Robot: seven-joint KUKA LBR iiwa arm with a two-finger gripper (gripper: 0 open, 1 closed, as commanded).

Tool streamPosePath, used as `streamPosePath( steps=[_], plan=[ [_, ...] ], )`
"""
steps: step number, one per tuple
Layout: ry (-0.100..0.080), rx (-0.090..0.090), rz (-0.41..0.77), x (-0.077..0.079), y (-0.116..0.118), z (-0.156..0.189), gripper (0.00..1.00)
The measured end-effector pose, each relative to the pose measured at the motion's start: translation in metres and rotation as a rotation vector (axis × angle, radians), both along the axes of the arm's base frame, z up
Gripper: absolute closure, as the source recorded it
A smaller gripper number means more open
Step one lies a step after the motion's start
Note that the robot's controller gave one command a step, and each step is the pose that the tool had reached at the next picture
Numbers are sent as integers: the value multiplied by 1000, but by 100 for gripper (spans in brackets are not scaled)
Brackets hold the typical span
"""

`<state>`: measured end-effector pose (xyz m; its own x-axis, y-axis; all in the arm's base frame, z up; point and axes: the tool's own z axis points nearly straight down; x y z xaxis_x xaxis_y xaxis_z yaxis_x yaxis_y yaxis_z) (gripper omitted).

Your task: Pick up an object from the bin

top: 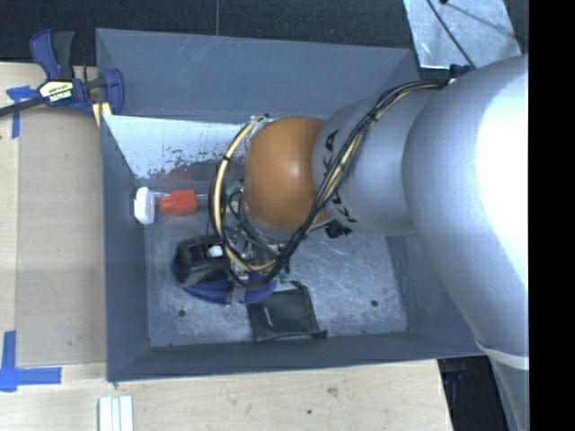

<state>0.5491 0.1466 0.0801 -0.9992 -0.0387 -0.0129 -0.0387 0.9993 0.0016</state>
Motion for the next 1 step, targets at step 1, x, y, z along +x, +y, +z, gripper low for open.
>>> streamPosePath(
  steps=[1],
  plan=[
    [9,-3,16,-1,6,153,100]
  ],
)
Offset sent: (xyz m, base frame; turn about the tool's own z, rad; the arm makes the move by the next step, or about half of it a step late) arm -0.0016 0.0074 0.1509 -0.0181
